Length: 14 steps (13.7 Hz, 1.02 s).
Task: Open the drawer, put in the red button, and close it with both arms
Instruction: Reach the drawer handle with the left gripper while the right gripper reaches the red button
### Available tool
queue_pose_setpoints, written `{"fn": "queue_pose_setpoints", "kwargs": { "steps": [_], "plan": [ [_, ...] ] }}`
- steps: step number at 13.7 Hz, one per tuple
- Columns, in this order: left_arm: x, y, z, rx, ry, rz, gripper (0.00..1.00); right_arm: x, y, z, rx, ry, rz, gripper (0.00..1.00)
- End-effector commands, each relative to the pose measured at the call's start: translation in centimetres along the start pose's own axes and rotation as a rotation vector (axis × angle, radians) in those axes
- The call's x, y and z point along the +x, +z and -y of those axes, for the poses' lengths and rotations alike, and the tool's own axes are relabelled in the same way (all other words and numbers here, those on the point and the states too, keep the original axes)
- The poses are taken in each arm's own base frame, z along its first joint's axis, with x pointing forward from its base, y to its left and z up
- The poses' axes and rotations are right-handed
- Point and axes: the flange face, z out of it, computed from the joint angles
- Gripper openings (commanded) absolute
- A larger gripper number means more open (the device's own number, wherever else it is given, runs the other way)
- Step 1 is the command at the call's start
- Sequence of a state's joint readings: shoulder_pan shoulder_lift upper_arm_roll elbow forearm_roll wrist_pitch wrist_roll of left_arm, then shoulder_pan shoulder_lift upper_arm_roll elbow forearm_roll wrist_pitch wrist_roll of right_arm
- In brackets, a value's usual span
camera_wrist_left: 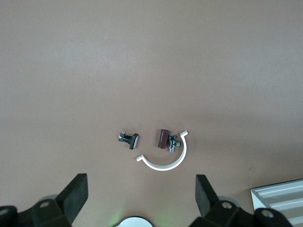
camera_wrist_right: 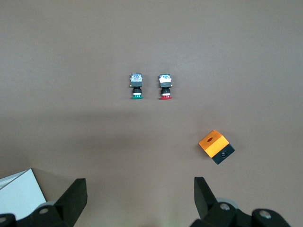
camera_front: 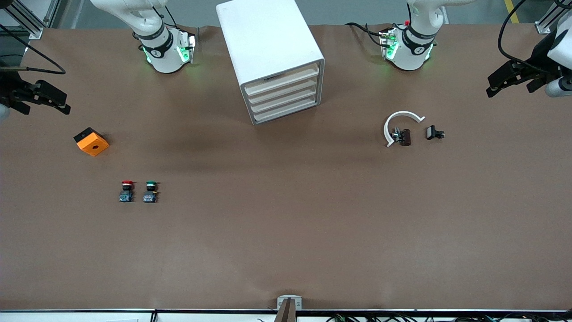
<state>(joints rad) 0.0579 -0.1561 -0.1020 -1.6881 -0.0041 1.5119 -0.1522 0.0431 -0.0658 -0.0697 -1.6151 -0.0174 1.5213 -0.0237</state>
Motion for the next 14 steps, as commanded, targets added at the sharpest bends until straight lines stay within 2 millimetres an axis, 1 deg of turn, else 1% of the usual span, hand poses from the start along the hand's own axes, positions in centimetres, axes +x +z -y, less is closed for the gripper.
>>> {"fn": "queue_pose_setpoints", "kwargs": {
  "steps": [1,3,4,5,6,8,9,11,12,13,14],
  "plan": [
    [0.6,-0.2,0.4,0.000,0.013,-0.002,1.00,0.3,-0.4,0.0,-0.010,0.013,0.003,1.00],
    [1.7,1.2,0.1,-0.002,0.002,0.026,1.00,0.3,-0.4,0.0,-0.010,0.013,0.003,1.00],
    [2.6,2.4,0.0,0.000,0.003,0.049,1.00,0.3,-0.4,0.0,-0.010,0.013,0.003,1.00],
    [3.5,3.8,-0.4,0.001,0.011,0.075,1.00,0.4,-0.2,0.0,-0.010,0.012,0.007,1.00],
    [4.8,5.7,-1.1,-0.001,0.018,0.109,1.00,0.8,0.4,0.3,-0.011,0.008,0.018,1.00],
    [6.8,10.3,-2.3,-0.008,0.034,0.189,1.00,1.4,1.4,0.5,-0.026,0.003,0.038,1.00],
    [7.6,12.8,-3.3,-0.016,0.035,0.229,1.00,1.6,1.7,0.4,-0.025,0.005,0.043,1.00],
    [8.9,17.4,-4.4,-0.060,-0.069,0.304,1.00,2.4,3.2,0.0,-0.027,0.009,0.069,1.00],
    [9.2,19.8,-6.0,-0.077,-0.130,0.356,1.00,2.8,3.9,-0.3,-0.029,0.008,0.077,1.00],
    [9.1,21.6,-7.5,-0.059,-0.195,0.391,1.00,4.0,5.9,-0.7,-0.033,0.012,0.104,1.00],
    [9.2,23.3,-8.8,-0.035,-0.263,0.422,1.00,5.3,8.3,-1.6,-0.034,0.028,0.125,1.00]
  ]
}}
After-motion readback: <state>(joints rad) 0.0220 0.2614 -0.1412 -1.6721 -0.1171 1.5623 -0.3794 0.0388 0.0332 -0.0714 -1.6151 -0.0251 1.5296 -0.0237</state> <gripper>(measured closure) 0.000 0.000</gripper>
